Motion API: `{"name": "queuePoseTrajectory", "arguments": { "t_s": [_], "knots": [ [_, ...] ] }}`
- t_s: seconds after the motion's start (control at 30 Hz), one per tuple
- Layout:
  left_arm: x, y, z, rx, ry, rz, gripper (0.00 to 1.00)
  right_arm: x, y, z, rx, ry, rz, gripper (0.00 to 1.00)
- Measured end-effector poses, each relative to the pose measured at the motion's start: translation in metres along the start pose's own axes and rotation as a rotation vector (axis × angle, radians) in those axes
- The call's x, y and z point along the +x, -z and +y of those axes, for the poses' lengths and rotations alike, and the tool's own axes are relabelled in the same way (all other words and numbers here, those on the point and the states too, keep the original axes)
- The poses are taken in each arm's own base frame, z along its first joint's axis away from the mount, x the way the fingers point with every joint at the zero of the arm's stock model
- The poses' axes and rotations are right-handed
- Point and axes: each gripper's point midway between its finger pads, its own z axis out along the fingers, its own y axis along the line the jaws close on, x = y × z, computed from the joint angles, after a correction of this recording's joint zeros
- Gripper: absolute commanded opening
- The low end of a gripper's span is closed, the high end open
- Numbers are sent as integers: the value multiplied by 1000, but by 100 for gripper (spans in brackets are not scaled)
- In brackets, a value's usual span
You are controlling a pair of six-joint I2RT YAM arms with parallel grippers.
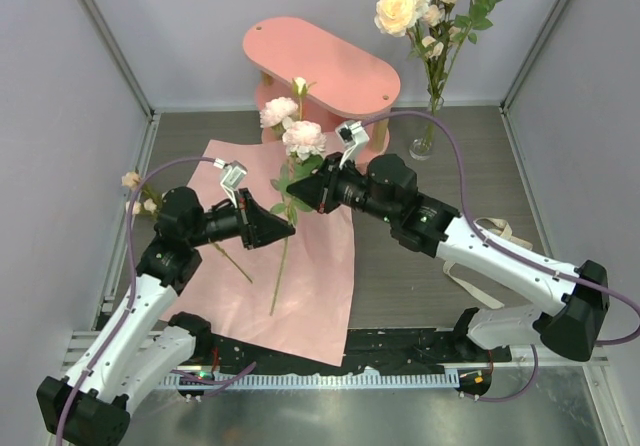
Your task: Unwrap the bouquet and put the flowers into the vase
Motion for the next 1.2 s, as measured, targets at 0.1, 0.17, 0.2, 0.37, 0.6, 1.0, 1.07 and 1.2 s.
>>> {"name": "queuePoseTrajectory", "arguments": {
  "t_s": [0.1, 0.17, 0.2, 0.37, 0.6, 1.0, 1.07, 1.2],
  "knots": [
    [4, 1, 6, -29, 6, 11, 80, 8, 8, -14, 60, 6, 5, 1],
    [4, 1, 8, -46, 4, 11, 84, 14, 19, -30, 135, 21, 15, 1],
    [4, 2, 9, -57, 6, 8, 85, 13, 26, -39, 185, 34, 9, 1],
    [3, 4, 16, -115, 3, 2, 87, -22, 86, -73, 443, 151, -113, 1],
    [6, 7, 32, -200, 9, 5, 87, -123, 219, -96, 834, 311, -517, 1],
    [10, 8, 44, -251, 26, 15, 87, -230, 279, -229, 1427, 420, -646, 1],
    [10, 7, 45, -255, 29, 17, 87, -243, 274, -248, 1441, 419, -639, 1],
    [11, 6, 49, -265, 37, 22, 88, -285, 254, -257, 1383, 433, -703, 1]
  ]
}}
